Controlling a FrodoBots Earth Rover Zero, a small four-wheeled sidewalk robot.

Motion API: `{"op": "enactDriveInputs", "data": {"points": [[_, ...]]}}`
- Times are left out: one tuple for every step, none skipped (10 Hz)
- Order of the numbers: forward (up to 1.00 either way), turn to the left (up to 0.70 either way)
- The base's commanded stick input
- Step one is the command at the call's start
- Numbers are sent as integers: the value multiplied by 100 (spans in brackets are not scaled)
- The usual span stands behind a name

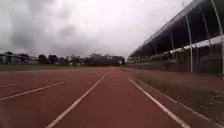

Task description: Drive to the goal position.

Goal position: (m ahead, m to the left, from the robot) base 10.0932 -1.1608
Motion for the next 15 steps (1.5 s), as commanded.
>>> {"op": "enactDriveInputs", "data": {"points": [[70,0],[70,0],[70,0],[70,0],[70,0],[70,0],[70,0],[70,0],[70,0],[70,-5],[70,-24],[70,-35],[70,-35],[70,-35],[70,-35]]}}
